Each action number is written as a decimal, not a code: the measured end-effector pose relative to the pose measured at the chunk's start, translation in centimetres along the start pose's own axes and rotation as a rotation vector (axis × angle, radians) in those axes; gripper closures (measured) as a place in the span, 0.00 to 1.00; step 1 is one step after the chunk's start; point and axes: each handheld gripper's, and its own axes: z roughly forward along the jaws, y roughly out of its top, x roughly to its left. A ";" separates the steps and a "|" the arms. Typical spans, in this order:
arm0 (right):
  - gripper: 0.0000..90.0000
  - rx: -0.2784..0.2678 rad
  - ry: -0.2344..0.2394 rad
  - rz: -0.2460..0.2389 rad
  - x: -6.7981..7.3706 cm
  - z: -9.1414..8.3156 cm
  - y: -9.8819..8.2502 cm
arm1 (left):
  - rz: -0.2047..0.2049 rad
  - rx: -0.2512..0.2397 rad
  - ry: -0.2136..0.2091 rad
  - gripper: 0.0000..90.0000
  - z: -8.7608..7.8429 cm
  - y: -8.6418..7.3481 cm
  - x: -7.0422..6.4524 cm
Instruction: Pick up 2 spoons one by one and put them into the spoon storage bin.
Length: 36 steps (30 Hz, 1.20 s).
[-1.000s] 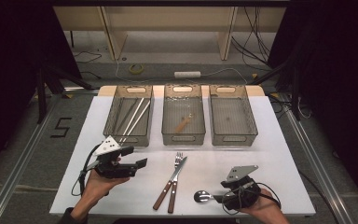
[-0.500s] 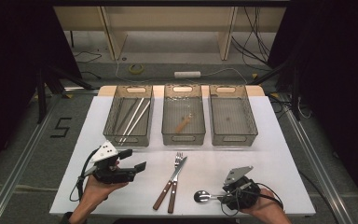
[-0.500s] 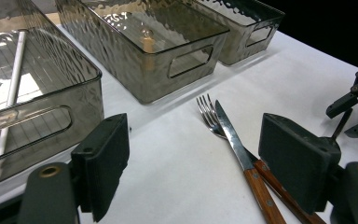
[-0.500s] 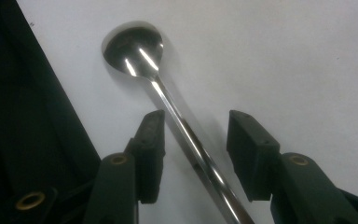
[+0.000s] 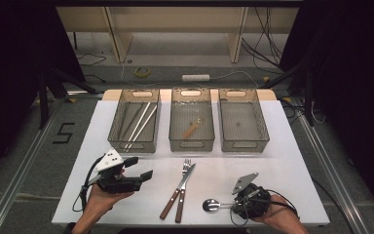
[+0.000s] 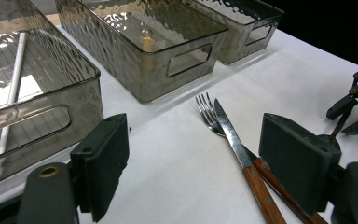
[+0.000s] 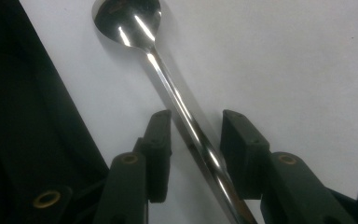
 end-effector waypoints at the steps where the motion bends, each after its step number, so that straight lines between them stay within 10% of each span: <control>1: 0.72 0.003 0.003 0.000 0.0 0.0 0.0 | -0.003 -0.002 0.000 0.26 0.0 0.0 0.0; 36: 1.00 0.083 -0.039 -0.155 0.8 -0.3 1.4 | 0.003 0.007 -0.001 0.26 0.2 -0.1 -0.1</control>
